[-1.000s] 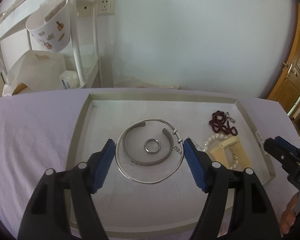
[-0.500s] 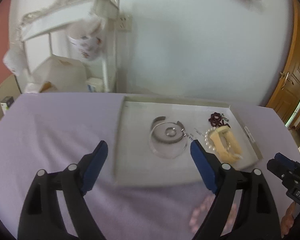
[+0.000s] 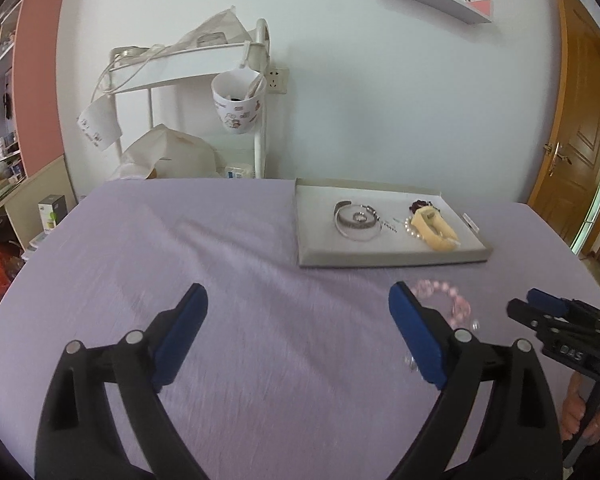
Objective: Organize jewelry
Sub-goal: 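Move both open tools back out of the tray toward the remaining jewelry, then grasp a pearl earring with the right tool while the left tool grasps silver earrings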
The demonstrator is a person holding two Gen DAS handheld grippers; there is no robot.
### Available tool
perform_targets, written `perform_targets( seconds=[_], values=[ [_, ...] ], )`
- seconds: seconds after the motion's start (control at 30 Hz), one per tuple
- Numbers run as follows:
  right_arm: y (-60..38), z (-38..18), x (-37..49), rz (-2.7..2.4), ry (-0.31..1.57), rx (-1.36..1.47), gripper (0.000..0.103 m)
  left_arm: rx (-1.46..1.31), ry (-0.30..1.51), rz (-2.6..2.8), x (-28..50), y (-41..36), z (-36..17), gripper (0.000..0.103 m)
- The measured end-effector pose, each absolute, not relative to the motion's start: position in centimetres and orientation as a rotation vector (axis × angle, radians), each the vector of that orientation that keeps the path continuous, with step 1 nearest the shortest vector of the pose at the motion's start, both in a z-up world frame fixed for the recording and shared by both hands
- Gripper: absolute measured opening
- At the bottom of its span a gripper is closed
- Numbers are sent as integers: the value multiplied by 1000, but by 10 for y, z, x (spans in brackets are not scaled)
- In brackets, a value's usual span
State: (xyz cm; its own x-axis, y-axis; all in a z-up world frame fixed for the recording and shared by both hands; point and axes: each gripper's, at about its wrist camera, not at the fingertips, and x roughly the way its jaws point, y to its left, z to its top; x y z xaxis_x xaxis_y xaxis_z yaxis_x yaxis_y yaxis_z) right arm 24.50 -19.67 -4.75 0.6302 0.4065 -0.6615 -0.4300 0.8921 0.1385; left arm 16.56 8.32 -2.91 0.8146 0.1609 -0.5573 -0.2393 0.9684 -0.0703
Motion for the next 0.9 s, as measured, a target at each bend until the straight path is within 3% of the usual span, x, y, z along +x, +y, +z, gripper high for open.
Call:
perform_targets(
  seconds=[0.43,0.9],
  values=[
    [-175,-70,238,451,819,-97,49,-115,569,205,133,84,-37,92],
    [-159,-86,257,408,892,-153,33,-116,575,190,129,83,-41,92]
  ],
)
